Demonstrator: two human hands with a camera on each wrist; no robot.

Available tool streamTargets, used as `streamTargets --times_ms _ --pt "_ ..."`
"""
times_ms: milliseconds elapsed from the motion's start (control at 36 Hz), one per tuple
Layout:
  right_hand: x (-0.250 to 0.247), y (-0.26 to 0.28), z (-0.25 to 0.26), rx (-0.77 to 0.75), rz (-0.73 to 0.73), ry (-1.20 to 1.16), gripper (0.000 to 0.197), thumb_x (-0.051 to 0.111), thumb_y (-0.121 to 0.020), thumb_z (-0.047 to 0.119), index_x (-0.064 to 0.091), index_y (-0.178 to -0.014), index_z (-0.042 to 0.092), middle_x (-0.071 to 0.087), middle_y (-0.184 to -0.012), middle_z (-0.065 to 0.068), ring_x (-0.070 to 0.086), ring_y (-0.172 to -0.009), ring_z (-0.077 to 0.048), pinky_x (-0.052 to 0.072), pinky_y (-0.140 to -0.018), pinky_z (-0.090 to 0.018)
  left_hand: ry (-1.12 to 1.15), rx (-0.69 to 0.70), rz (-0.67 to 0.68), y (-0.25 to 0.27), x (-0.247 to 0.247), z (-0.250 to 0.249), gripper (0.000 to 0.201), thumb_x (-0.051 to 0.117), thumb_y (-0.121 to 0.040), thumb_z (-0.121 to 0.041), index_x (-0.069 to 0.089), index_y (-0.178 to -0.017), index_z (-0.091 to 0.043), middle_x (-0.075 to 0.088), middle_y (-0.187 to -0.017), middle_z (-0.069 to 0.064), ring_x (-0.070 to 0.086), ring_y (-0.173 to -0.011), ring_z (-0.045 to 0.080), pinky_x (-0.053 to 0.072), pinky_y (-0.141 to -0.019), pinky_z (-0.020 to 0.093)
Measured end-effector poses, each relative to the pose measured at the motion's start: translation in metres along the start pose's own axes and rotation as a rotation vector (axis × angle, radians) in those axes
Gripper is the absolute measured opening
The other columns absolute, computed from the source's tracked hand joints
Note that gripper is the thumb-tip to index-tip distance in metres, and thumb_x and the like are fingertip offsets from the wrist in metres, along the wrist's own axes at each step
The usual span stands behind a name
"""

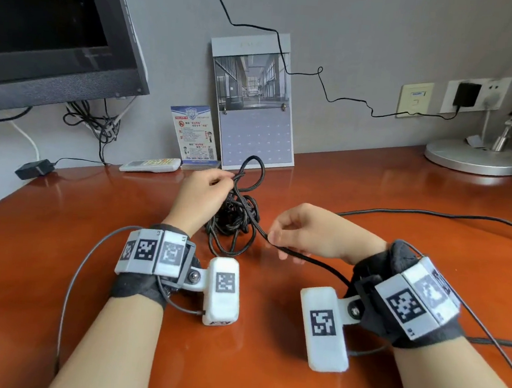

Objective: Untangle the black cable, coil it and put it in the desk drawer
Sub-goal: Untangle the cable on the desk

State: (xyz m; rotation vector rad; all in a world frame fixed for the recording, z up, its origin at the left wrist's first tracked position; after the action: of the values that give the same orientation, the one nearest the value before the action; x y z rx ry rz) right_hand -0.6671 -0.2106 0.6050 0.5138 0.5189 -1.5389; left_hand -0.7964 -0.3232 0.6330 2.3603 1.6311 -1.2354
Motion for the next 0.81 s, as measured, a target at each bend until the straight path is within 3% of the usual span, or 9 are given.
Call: streamTargets --times_ms 83,139,222,306,389,472,556,694,806 --pt "-0.007 -0.004 -0.003 0.009 -0.175 0.036 0.021 0.049 -0.093 0.01 0.06 -0.075 0.013 0.052 -0.053 0.005 0.047 -0.045 -0.015 0.046 -0.043 -0.022 -0.034 0.011 0.011 0.0 0.002 -0.002 0.023 0.05 -0.091 -0.018 0.071 -0.097 -0.01 0.066 -0.101 0.0 0.051 -0.079 0.003 0.032 -0.061 0.007" --pt "-0.013 -0.007 -0.005 -0.004 -0.3 0.061 0.02 0.048 -0.093 0.013 0.06 -0.078 0.014 0.052 -0.056 0.005 0.044 -0.043 -0.011 0.039 -0.04 -0.016 -0.071 0.017 0.016 0.0 0.005 -0.003 0.025 0.051 -0.089 -0.017 0.056 -0.065 -0.012 0.054 -0.086 0.005 0.046 -0.07 0.007 0.029 -0.057 0.014" --pt "-0.019 -0.01 -0.007 -0.044 -0.441 0.1 0.018 0.05 -0.094 0.017 0.061 -0.081 0.013 0.055 -0.062 0.006 0.042 -0.047 -0.003 0.033 -0.041 -0.01 -0.127 0.039 0.021 0.0 0.01 -0.009 0.035 0.054 -0.087 -0.018 0.039 -0.055 -0.016 0.04 -0.077 -0.002 0.041 -0.065 0.005 0.027 -0.053 0.01" --pt "-0.024 -0.011 -0.006 -0.065 -0.549 0.122 0.019 0.051 -0.094 0.018 0.06 -0.079 0.01 0.055 -0.065 0.004 0.045 -0.055 -0.01 0.034 -0.046 -0.012 -0.133 0.114 0.067 0.004 0.019 -0.021 0.033 0.056 -0.088 -0.02 0.048 -0.057 -0.016 0.044 -0.079 -0.005 0.045 -0.072 0.007 0.028 -0.06 0.015" --pt "-0.027 -0.01 -0.006 -0.066 -0.647 0.112 0.019 0.052 -0.093 0.015 0.057 -0.076 0.008 0.057 -0.069 -0.002 0.047 -0.064 -0.016 0.03 -0.053 -0.021 -0.111 0.178 0.135 0.012 0.031 -0.037 0.023 0.052 -0.091 -0.019 0.071 -0.079 -0.013 0.055 -0.098 -0.006 0.047 -0.094 0.006 0.028 -0.079 0.015" --pt "-0.032 -0.008 -0.012 0.003 -0.716 0.082 0.013 0.052 -0.091 0.015 0.055 -0.079 0.01 0.062 -0.078 -0.004 0.052 -0.074 -0.018 0.031 -0.061 -0.021 -0.15 0.214 0.145 0.016 0.04 -0.047 0.027 0.048 -0.092 -0.017 0.073 -0.087 -0.01 0.054 -0.105 -0.007 0.047 -0.1 0.005 0.03 -0.083 0.015" --pt "-0.037 -0.004 -0.017 0.045 -0.779 0.003 0.004 0.052 -0.087 0.01 0.051 -0.09 0.013 0.054 -0.08 0.002 0.05 -0.076 -0.019 0.038 -0.068 -0.027 -0.171 0.221 0.146 0.017 0.044 -0.05 0.025 0.049 -0.091 -0.016 0.074 -0.089 -0.012 0.051 -0.104 -0.009 0.047 -0.1 0.006 0.032 -0.087 0.017" --pt "-0.04 0.001 -0.008 -0.033 -0.816 0.288 0.059 0.036 -0.079 -0.006 0.053 -0.128 0.021 0.043 -0.116 -0.01 0.036 -0.099 -0.029 0.029 -0.087 -0.029 -0.138 0.251 0.171 0.019 0.045 -0.052 0.022 0.053 -0.089 -0.016 0.075 -0.092 -0.014 0.051 -0.106 -0.011 0.044 -0.1 0.004 0.033 -0.09 0.019" --pt "-0.033 -0.002 -0.009 0.006 -0.693 0.442 0.068 0.035 -0.083 -0.002 0.046 -0.135 0.04 0.036 -0.135 0.0 0.03 -0.11 -0.029 0.03 -0.095 -0.036 -0.157 0.283 0.225 0.022 0.049 -0.055 0.023 0.053 -0.089 -0.016 0.076 -0.087 -0.015 0.048 -0.106 -0.013 0.048 -0.102 0.008 0.041 -0.094 0.029"
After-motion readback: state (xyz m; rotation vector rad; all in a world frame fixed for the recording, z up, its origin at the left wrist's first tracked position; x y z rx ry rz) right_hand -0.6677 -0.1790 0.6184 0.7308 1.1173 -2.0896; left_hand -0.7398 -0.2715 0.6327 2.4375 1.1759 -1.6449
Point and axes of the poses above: each hand's wrist, its own y-axis away from the middle knuckle, its own x-axis out of the palm, z = x × y, the point moved 6 cm from there along -y, towards the middle knuckle
